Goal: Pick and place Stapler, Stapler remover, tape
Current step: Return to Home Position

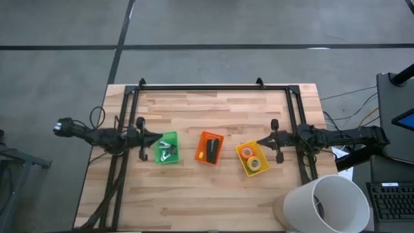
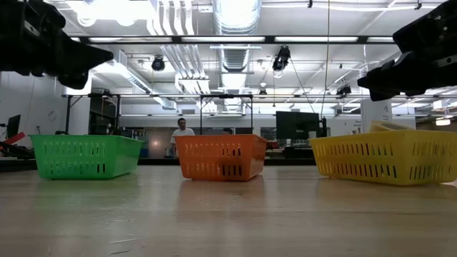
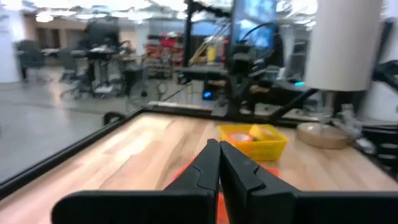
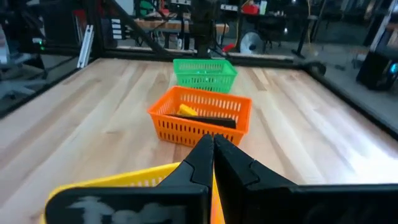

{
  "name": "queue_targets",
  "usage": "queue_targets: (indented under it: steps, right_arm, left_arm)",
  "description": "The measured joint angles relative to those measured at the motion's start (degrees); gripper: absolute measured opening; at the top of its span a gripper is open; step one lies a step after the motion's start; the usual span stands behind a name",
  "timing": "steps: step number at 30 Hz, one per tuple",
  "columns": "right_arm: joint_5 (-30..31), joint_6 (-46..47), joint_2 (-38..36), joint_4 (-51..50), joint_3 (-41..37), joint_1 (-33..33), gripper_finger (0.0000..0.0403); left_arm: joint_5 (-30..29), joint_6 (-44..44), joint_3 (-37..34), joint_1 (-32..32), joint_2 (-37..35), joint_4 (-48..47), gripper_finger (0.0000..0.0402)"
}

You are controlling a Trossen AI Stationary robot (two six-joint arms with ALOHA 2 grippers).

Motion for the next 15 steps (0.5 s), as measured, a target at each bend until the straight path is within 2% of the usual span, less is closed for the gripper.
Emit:
queue_targets:
  steps: [4, 15]
  right_arm:
    - [0.0, 3.27, 0.93, -0.13, 0.0, 0.0, 0.0009]
    - [0.02, 3.43, 1.24, -0.09, 0.0, 0.0, 0.0008]
  left_arm:
    - [-3.1, 0.07, 0.0, 0.02, -0.24, -0.61, 0.0014]
    - [-3.14, 0.13, -0.02, 0.02, -0.2, -0.91, 0.0017]
